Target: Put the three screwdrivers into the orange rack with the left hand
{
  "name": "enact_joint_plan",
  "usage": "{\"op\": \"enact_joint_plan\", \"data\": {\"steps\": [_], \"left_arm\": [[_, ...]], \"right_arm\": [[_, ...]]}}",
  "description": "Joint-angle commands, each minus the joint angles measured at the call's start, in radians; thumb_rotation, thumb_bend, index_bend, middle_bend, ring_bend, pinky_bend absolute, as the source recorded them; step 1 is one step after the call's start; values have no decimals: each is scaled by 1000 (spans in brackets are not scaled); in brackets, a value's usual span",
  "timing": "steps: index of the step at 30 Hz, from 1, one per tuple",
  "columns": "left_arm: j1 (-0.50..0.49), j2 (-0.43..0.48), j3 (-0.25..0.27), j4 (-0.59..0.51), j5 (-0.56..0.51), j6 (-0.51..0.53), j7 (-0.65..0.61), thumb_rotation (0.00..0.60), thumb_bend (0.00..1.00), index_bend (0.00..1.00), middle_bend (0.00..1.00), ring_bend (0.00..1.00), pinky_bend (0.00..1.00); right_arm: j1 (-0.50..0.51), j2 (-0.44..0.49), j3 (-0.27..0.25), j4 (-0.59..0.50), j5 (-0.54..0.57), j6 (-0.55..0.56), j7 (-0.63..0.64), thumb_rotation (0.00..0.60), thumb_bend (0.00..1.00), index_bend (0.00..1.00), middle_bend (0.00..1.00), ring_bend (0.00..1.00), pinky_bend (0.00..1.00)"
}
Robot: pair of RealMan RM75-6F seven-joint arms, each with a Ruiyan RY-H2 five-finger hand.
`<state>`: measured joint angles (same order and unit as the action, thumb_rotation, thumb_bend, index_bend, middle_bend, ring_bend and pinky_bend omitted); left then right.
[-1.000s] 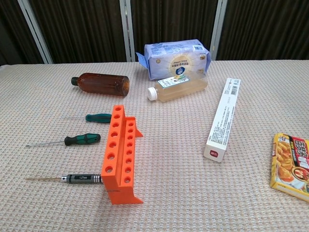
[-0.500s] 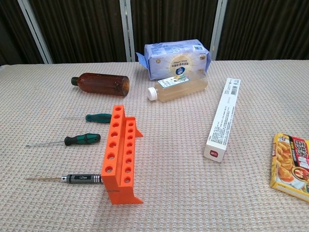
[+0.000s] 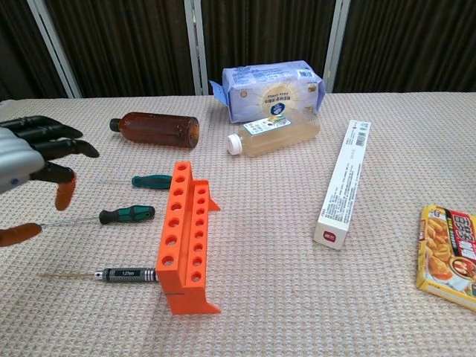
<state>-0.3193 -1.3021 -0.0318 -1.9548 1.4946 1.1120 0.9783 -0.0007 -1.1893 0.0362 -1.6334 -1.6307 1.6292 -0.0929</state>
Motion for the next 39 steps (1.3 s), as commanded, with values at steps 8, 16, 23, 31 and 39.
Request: {"op": "enact_joint_plan", "data": {"steps": [8,16,23,31,39], "left_arm": [[-59,-193,-1,39,-196,-54,196,600,374,424,3,0,0],[-79,-327,-10,112,-289,-15,238,600,343,390,0,0,0],[-99,-413,-14,187,-329,16,227,600,276,392,0,0,0],[-111,-462,10,247,-301,60,203,600,228,420,0,0,0],[-120,-493,32,285,-275,77,170,600,228,470,0,0,0]], "right_arm": [[1,1,2,23,9,-7,29,600,0,0,0,0,0],[-3,2,3,34,20,-7,48,600,0,0,0,0,0],[-6,6,3,39,25,-7,60,600,0,0,0,0,0],[-13,11,0,43,31,-6,72,600,0,0,0,0,0],[-21,17,-1,51,35,2,88,600,0,0,0,0,0]]}}
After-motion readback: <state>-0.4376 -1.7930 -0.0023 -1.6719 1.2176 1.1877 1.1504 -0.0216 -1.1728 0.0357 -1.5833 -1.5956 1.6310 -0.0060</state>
